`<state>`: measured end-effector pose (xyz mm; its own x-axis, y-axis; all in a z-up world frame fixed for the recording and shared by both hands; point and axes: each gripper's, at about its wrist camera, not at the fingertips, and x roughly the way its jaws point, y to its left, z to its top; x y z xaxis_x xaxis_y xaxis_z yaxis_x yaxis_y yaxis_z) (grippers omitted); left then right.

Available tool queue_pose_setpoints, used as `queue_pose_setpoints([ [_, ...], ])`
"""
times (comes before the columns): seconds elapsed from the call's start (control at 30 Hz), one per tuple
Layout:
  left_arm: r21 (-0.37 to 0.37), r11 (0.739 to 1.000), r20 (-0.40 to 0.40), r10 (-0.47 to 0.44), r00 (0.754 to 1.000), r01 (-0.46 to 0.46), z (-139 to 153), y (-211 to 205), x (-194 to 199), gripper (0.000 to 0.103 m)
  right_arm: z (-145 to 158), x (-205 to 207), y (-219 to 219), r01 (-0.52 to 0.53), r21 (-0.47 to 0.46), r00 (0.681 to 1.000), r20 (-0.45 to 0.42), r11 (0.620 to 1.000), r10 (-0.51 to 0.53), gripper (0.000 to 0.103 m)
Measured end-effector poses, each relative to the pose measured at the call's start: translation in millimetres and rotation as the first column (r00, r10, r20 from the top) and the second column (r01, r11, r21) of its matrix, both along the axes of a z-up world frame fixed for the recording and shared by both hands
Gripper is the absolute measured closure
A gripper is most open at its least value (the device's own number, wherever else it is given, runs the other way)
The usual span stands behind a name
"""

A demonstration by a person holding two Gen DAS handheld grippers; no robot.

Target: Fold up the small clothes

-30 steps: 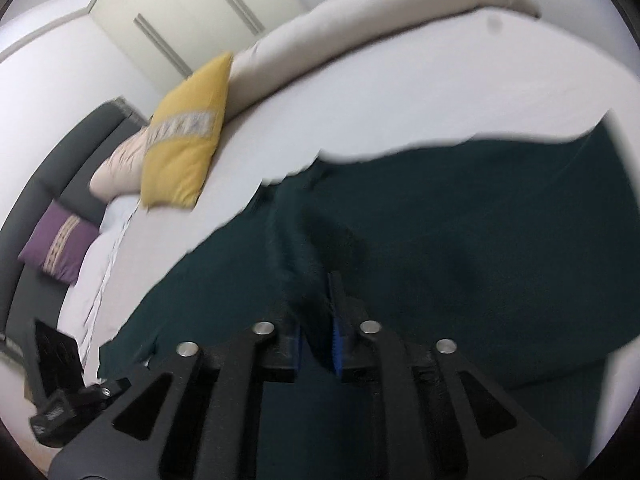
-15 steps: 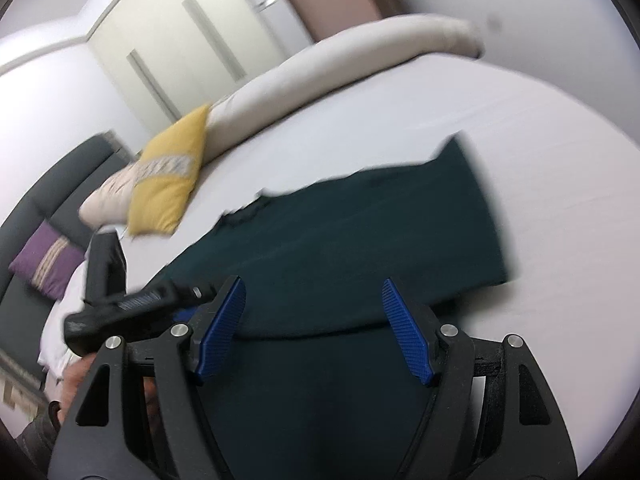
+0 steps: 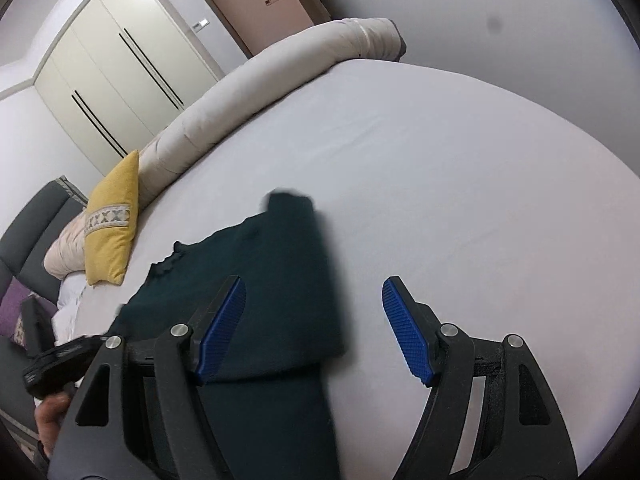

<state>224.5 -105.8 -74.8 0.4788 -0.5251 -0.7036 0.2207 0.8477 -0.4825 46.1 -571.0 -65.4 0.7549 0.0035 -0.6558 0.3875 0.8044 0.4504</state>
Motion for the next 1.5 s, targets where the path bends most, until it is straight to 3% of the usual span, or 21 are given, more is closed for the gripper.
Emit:
queue_pose_setpoints([
  [0.23, -0.015, 0.99, -0.03, 0.137, 0.99, -0.137, -32, 48, 18, 0.094, -21, 58, -13, -0.005, 0.004, 0.995, -0.095, 1.0, 0.005, 0.034],
  [0.4, -0.007, 0.989, -0.029, 0.144, 0.989, -0.144, -42, 52, 17, 0.094, -35, 94, -8, -0.04, -0.033, 0.989, -0.143, 0.999, 0.035, 0.037],
  [0.57, 0.007, 0.993, -0.036, 0.118, 0.992, -0.117, -48, 54, 14, 0.095, -51, 128, -2, -0.096, -0.024, 0.973, -0.215, 0.995, 0.089, 0.053],
  [0.67, 0.001, 0.993, -0.035, 0.115, 0.993, -0.115, -50, 56, 10, 0.095, -55, 141, 1, -0.11, -0.065, 0.965, -0.248, 0.992, 0.091, 0.07],
  [0.73, -0.008, 0.993, -0.034, 0.118, 0.992, -0.118, -50, 58, 9, 0.095, -56, 148, 2, -0.133, -0.07, 0.957, -0.267, 0.989, 0.11, 0.093],
  [0.87, 0.0, 0.994, -0.021, 0.111, 0.994, -0.111, -45, 55, 15, 0.095, -51, 154, 5, -0.148, -0.106, 0.952, -0.286, 0.983, 0.112, 0.098],
  [1.0, 0.027, 0.994, -0.003, 0.105, 0.994, -0.105, -43, 53, 19, 0.095, -47, 150, -1, -0.09, -0.119, 0.965, -0.256, 0.989, 0.057, 0.103],
  [1.07, 0.024, 0.994, -0.027, 0.109, 0.994, -0.108, -58, 55, 20, 0.095, -57, 150, -14, -0.031, -0.137, 0.959, -0.282, 0.99, -0.009, 0.103],
  [1.13, -0.002, 0.994, -0.017, 0.113, 0.993, -0.113, -61, 59, 18, 0.095, -69, 146, -23, -0.029, -0.093, 0.962, -0.274, 0.995, 0.003, 0.103],
  [1.2, -0.001, 0.994, -0.006, 0.106, 0.994, -0.106, -58, 58, 17, 0.095, -62, 142, -18, -0.057, -0.118, 0.964, -0.264, 0.991, 0.024, 0.103],
  [1.3, -0.025, 0.994, -0.016, 0.106, 0.994, -0.106, -57, 62, 18, 0.095, -39, 125, -16, -0.07, -0.028, 0.985, -0.161, 0.997, 0.065, 0.098],
  [1.37, -0.022, 0.994, -0.017, 0.104, 0.994, -0.104, -57, 61, 19, 0.095, -25, 114, -7, -0.086, -0.05, 0.988, -0.129, 0.995, 0.079, 0.079],
  [1.4, -0.015, 0.995, -0.016, 0.103, 0.995, -0.103, -56, 60, 19, 0.095, -20, 111, -1, -0.097, -0.067, 0.987, -0.135, 0.993, 0.087, 0.059],
  [1.43, -0.007, 0.995, -0.016, 0.101, 0.995, -0.101, -56, 59, 20, 0.095, -17, 107, 8, -0.125, -0.084, 0.983, -0.143, 0.989, 0.112, 0.05],
  [1.5, 0.0, 0.995, -0.017, 0.099, 0.995, -0.099, -56, 57, 21, 0.095, -19, 106, 20, -0.17, -0.1, 0.972, -0.182, 0.98, 0.15, 0.05],
])
